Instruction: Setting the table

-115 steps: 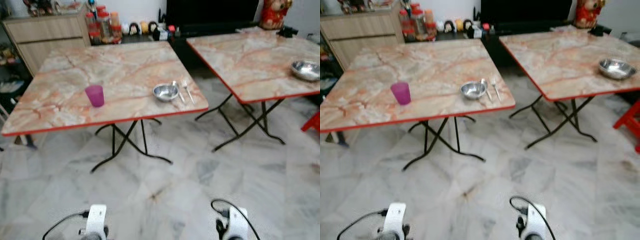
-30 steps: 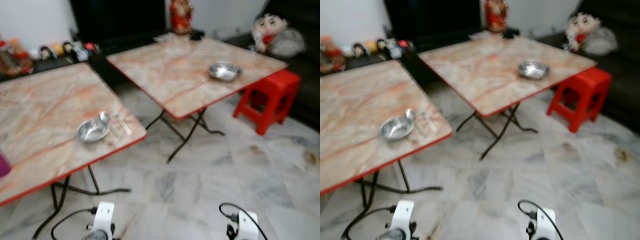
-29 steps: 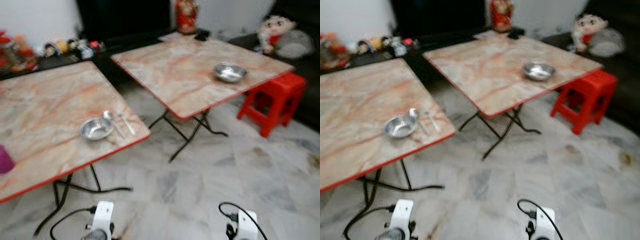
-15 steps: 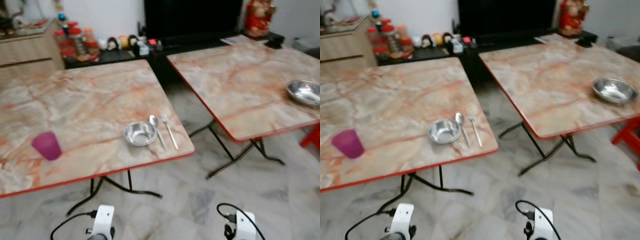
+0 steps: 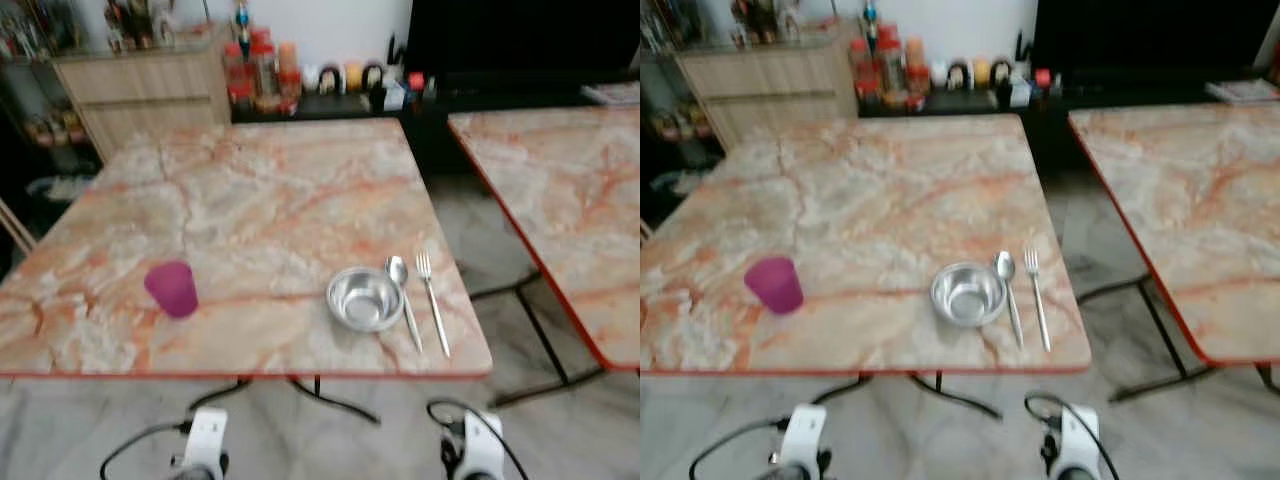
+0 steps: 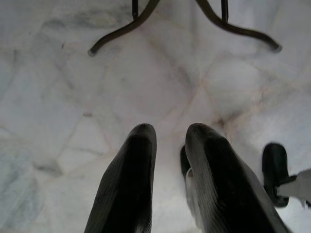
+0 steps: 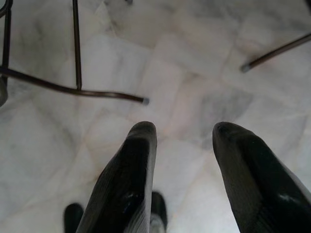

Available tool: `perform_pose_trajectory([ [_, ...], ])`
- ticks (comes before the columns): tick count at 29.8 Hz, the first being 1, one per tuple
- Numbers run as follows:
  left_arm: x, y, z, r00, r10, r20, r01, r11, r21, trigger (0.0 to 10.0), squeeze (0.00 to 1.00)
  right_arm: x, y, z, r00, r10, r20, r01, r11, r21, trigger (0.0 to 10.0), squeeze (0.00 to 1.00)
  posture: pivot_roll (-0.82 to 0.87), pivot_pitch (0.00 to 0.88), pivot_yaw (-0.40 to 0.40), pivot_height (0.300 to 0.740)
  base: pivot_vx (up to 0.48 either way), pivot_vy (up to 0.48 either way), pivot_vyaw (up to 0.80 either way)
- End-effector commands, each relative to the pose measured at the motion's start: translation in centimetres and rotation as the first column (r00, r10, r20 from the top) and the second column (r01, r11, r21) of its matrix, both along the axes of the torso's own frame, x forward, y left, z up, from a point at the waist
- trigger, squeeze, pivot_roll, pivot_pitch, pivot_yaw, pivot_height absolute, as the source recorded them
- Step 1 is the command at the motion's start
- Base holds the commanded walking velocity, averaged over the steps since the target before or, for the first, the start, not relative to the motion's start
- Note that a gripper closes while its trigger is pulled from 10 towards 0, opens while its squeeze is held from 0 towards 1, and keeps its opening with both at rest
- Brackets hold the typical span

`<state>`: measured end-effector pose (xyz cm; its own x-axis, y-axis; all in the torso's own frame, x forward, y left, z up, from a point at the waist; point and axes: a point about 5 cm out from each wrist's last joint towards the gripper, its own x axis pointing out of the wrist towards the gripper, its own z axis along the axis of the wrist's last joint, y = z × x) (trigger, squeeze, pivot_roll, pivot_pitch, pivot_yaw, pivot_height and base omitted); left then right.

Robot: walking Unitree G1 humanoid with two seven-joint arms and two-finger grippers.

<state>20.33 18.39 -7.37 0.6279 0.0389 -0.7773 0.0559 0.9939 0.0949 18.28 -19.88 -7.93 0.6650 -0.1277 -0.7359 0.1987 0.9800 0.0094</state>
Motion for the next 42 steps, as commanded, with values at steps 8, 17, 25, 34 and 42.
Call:
perform_pose_trajectory([
  [8,-0.61,0.61,-0.28,1.000,0.005,-0.024,-0.004,1.000,0.019,10.0,0.00,-0.32,0.53,-0.26,1.000,-0.002,-0.014,0.003,1.000,0.022,10.0,0.00,0.02,0.000,-0.006,0.740,0.000,0.000,0.00],
  [17,-0.81,0.98,-0.32,1.000,0.000,-0.027,0.001,0.999,0.041,10.0,0.00,-0.39,0.47,-0.30,0.999,0.022,-0.025,-0.022,1.000,0.000,10.0,0.00,0.02,0.000,-0.004,0.740,0.000,0.000,0.00],
  [25,-0.80,1.02,-0.31,1.000,-0.007,-0.028,0.009,0.999,0.046,10.0,0.00,-0.47,0.45,-0.33,1.000,-0.004,-0.022,0.005,1.000,0.017,10.0,0.00,0.02,0.000,-0.003,0.740,0.000,-0.252,0.00],
  [34,-0.59,0.86,-0.22,1.000,-0.009,-0.022,0.010,0.999,0.042,10.0,0.00,-0.45,0.32,-0.30,1.000,0.006,-0.025,-0.005,1.000,0.006,10.0,0.00,0.02,0.000,-0.009,0.740,0.000,-0.290,0.00],
  [42,-0.68,0.84,-0.27,1.000,-0.005,-0.024,0.006,0.999,0.040,10.0,0.00,-0.57,0.26,-0.37,0.999,0.005,-0.032,-0.005,1.000,0.007,10.0,0.00,0.02,0.000,-0.012,0.740,0.000,-0.278,0.00],
])
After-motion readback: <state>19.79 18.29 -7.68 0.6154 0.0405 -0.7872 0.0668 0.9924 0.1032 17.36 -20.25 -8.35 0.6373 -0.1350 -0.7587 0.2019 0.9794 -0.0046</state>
